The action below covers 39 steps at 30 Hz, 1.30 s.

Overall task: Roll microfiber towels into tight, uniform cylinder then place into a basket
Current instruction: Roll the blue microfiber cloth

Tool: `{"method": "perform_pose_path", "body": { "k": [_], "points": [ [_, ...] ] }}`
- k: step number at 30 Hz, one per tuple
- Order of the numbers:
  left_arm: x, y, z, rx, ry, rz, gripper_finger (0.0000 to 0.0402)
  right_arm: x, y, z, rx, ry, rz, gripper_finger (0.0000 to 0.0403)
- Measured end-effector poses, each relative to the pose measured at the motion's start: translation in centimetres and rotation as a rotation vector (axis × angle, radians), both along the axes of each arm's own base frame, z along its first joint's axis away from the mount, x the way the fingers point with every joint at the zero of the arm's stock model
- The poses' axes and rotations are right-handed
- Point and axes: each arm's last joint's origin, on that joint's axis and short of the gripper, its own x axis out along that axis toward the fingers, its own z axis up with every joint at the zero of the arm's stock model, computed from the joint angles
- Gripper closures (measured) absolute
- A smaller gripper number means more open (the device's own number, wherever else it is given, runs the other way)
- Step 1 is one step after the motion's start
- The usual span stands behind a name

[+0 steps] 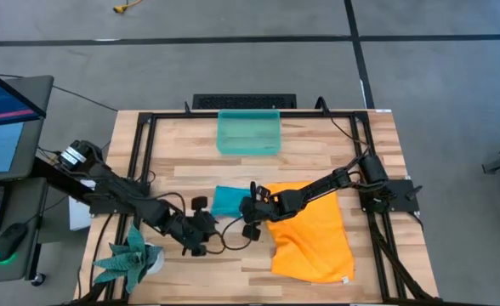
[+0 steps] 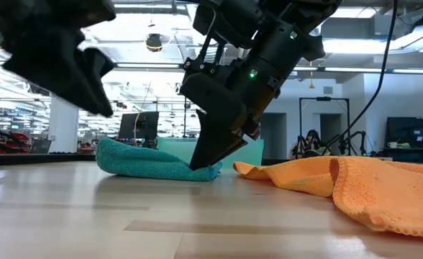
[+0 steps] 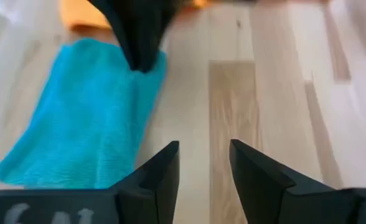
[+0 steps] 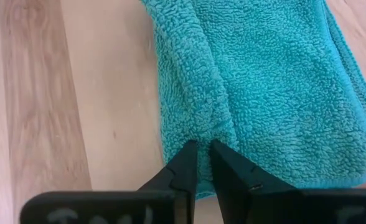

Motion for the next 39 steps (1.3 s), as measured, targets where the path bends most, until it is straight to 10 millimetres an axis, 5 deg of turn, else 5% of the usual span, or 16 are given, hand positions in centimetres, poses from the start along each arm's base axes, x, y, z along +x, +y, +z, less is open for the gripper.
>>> {"method": "perform_pose_path", "body": {
  "k": [9,39],
  "points": [
    [1.3,1.1,-2.8,0.035,0.083,0.012,0.027,0.0,0.0,0.0,-0.002,0.001,0.005,0.0333],
    [3.0,6.6,-5.3,0.038,0.244,0.21,0.027,-0.3,0.8,-0.1,0.004,0.006,0.004,0.0333]
  ]
}}
